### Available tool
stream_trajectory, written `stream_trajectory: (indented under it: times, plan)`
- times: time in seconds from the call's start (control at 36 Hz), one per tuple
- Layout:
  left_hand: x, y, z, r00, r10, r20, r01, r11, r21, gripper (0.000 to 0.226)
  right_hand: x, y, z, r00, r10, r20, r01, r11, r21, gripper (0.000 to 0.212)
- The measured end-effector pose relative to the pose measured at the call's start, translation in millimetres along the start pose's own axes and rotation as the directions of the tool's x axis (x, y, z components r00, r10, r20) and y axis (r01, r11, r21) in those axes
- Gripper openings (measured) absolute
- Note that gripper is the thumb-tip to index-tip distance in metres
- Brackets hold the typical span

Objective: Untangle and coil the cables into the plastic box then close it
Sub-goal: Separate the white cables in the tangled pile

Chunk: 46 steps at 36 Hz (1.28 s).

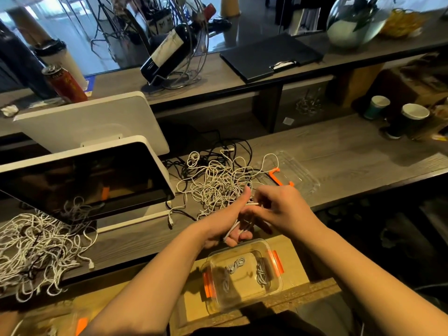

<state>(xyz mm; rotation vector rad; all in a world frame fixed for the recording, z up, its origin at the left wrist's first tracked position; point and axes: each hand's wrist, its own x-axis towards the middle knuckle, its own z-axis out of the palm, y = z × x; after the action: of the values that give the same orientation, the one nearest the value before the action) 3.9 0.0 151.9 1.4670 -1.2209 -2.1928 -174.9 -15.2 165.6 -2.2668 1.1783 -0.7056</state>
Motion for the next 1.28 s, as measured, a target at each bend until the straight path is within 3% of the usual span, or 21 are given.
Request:
stream_trajectory:
  times: [0.06,0.14,0.25,0.31,0.47,0.61,0.86,0.97,1.11,1.28]
  plan:
    - [-1,-2,-4,0.994,0.027,0.105,-0.022,0.999,-0.049,0.076,1,4,-4,0.999,0.051,-0.020,-0.050,0.998,0.050,0.035]
    - [-4,2,-5,0.981,0.054,0.187,-0.077,0.990,0.121,0.091,3,7,-10,0.994,0.094,0.057,-0.103,0.977,0.189,0.021]
    - [-8,4,-4,0.969,0.076,0.236,-0.122,0.975,0.187,0.057,3,9,-13,0.988,0.092,0.121,-0.125,0.945,0.301,0.008]
    - [-10,4,-3,0.972,0.079,0.221,-0.121,0.976,0.183,0.055,2,11,-12,0.988,0.105,0.113,-0.135,0.943,0.304,0.011]
    - [-6,2,-9,0.986,0.162,0.047,-0.169,0.957,0.238,0.055,2,17,-10,0.968,0.236,0.087,-0.250,0.935,0.253,0.037]
    - [-4,-2,-13,0.955,0.263,-0.133,-0.267,0.964,-0.010,0.050,0,28,-10,0.942,0.318,0.104,-0.334,0.878,0.343,0.047]
    - [-4,2,-5,0.944,0.245,-0.223,-0.312,0.883,-0.350,0.051,-3,20,15,0.916,0.368,0.162,-0.398,0.768,0.502,0.039]
    - [0,4,0,0.903,0.238,-0.358,-0.362,0.870,-0.334,0.053,-6,6,31,0.882,0.426,0.200,-0.450,0.641,0.622,0.053]
    - [4,5,10,0.843,0.263,-0.469,-0.455,0.815,-0.360,0.054,-10,-13,53,0.857,0.426,0.290,-0.494,0.519,0.698,0.031]
    - [4,7,18,0.749,0.370,-0.549,-0.538,0.824,-0.178,0.055,-9,-25,56,0.875,0.389,0.289,-0.455,0.454,0.766,0.018]
